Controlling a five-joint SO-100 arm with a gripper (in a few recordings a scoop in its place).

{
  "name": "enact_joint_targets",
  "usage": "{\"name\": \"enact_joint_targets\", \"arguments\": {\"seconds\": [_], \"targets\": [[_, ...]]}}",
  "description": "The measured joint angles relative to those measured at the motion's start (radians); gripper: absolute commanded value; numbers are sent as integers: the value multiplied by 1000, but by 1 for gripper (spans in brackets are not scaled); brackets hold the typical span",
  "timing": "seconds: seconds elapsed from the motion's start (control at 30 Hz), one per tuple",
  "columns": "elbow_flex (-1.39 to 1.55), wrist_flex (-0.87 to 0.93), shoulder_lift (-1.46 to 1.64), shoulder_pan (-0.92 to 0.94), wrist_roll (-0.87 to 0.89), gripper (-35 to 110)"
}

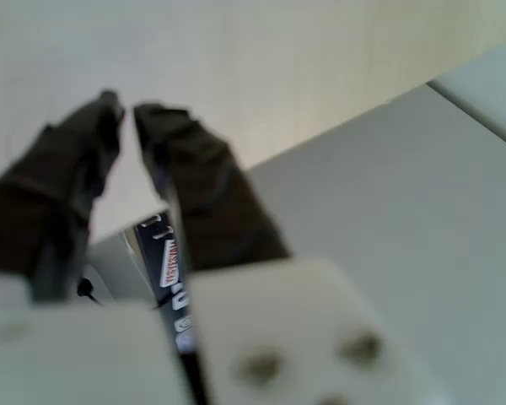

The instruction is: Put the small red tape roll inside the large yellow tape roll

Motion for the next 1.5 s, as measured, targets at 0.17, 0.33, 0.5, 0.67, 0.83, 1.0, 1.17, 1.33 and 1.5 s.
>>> {"name": "enact_joint_targets", "arguments": {"seconds": [0.17, 0.33, 0.5, 0.67, 0.83, 1.0, 1.17, 1.33, 1.5], "targets": [[-167, -103, -179, 12, -66, 6], [-371, -127, -433, -58, -84, 11], [-643, -92, -718, -106, -86, 11], [-894, -69, -943, -138, -87, 9], [-1075, -61, -1092, -140, -95, 4], [-1378, 48, -1333, -169, -95, 2], [-1839, 198, -1715, -183, -107, 1], [-2031, 163, -1781, -212, -110, 0], [-2069, 86, -1813, -222, -110, 0]]}}
